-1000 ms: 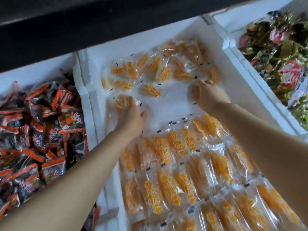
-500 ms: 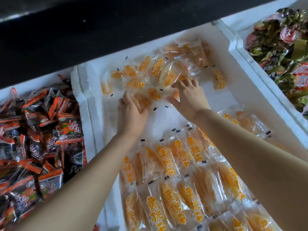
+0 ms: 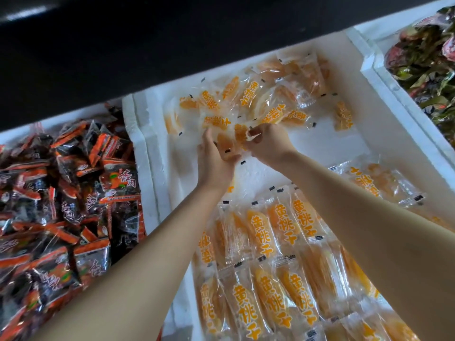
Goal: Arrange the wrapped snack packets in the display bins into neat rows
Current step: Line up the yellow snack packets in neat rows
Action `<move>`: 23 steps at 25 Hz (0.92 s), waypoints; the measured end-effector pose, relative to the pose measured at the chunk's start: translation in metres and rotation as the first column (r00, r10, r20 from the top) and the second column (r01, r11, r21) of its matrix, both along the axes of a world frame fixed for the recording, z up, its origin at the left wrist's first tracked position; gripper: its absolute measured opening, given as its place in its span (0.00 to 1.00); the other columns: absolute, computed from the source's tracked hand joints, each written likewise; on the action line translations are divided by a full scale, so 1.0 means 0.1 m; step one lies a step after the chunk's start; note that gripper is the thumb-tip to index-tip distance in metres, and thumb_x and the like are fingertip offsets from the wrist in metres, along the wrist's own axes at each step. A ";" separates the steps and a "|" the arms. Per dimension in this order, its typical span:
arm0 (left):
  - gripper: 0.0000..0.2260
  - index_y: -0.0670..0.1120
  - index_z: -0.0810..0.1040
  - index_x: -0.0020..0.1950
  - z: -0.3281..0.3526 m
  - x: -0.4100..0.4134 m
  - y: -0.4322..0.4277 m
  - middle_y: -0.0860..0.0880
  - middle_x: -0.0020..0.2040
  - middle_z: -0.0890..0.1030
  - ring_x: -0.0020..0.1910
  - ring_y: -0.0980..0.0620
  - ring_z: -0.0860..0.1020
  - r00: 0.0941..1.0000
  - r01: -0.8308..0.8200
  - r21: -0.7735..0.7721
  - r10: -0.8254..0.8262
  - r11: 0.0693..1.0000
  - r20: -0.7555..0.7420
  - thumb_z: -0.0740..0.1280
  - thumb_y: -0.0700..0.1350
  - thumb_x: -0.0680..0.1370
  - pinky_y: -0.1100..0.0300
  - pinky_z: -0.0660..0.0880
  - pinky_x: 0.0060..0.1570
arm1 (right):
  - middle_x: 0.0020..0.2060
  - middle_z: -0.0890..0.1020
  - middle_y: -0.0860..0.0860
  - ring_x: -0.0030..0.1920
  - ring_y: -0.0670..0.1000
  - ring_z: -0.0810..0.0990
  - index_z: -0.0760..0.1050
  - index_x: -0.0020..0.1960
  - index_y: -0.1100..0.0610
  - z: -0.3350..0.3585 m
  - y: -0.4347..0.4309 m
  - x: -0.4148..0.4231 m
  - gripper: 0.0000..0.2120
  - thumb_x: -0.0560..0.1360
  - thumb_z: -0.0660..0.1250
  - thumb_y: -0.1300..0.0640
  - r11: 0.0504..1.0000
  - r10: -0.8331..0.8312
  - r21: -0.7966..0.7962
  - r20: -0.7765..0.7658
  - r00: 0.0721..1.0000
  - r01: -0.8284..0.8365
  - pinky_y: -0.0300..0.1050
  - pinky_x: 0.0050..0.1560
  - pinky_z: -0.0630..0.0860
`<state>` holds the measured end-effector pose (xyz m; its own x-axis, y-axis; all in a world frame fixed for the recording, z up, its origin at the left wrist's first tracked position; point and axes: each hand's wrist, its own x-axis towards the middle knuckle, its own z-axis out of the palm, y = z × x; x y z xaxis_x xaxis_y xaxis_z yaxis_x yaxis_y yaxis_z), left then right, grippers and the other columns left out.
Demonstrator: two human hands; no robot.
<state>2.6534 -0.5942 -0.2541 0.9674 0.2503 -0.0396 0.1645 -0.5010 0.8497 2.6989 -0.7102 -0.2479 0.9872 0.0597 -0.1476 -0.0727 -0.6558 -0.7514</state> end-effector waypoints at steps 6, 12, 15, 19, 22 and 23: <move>0.21 0.43 0.76 0.57 0.04 0.03 -0.01 0.46 0.49 0.79 0.49 0.49 0.78 0.977 -0.156 -0.244 0.113 0.957 -0.183 0.77 0.41 0.67 0.59 0.74 0.51 | 0.56 0.78 0.57 0.47 0.54 0.78 0.74 0.61 0.60 0.09 -0.16 -0.09 0.14 0.75 0.63 0.65 0.992 0.094 -0.073 -0.086 0.992 -0.100 0.37 0.40 0.75; 0.14 0.46 0.73 0.58 0.13 -0.02 -0.17 0.45 0.52 0.76 0.50 0.49 0.77 0.990 -0.125 -0.474 0.076 0.871 -0.121 0.70 0.37 0.75 0.58 0.74 0.48 | 0.54 0.79 0.59 0.53 0.59 0.79 0.67 0.62 0.61 0.05 -0.10 -0.16 0.18 0.76 0.66 0.55 0.994 0.044 0.108 -0.076 0.996 -0.035 0.56 0.55 0.76; 0.12 0.46 0.73 0.56 0.22 -0.04 -0.23 0.43 0.50 0.79 0.54 0.41 0.79 0.992 -0.106 -0.543 0.055 0.833 -0.109 0.71 0.39 0.75 0.50 0.75 0.54 | 0.51 0.79 0.58 0.52 0.60 0.79 0.68 0.60 0.60 0.15 -0.15 -0.20 0.14 0.78 0.63 0.55 0.979 -0.022 0.201 -0.006 1.000 0.022 0.60 0.54 0.76; 0.11 0.47 0.75 0.54 0.40 -0.17 -0.36 0.48 0.49 0.78 0.48 0.53 0.78 0.999 -0.016 -0.499 0.036 0.866 0.031 0.71 0.39 0.75 0.61 0.74 0.49 | 0.34 0.76 0.50 0.41 0.51 0.80 0.72 0.46 0.58 0.40 -0.37 -0.44 0.11 0.80 0.58 0.52 0.953 -0.078 0.299 0.100 0.992 0.044 0.51 0.50 0.78; 0.13 0.45 0.75 0.59 0.53 -0.35 -0.45 0.55 0.45 0.75 0.39 0.67 0.74 0.998 0.014 -0.437 0.017 0.899 0.066 0.70 0.41 0.75 0.77 0.70 0.39 | 0.27 0.70 0.46 0.25 0.40 0.68 0.70 0.35 0.55 0.59 -0.63 -0.80 0.16 0.79 0.59 0.50 0.969 -0.123 0.234 0.161 0.979 0.083 0.29 0.30 0.64; 0.13 0.45 0.75 0.59 0.56 -0.44 -0.47 0.56 0.44 0.74 0.36 0.68 0.74 0.997 0.029 -0.424 0.004 0.905 0.076 0.70 0.41 0.75 0.78 0.69 0.37 | 0.26 0.69 0.47 0.24 0.41 0.65 0.70 0.35 0.58 0.61 -0.73 -0.93 0.17 0.79 0.60 0.50 0.970 -0.124 0.227 0.145 0.982 0.089 0.31 0.26 0.62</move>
<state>2.6098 -0.6410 -0.1980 0.9746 0.2136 -0.0681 0.0893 -0.0914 0.9918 2.6056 -0.7831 -0.1866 0.9993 -0.0336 0.0144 -0.0031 -0.4690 -0.8832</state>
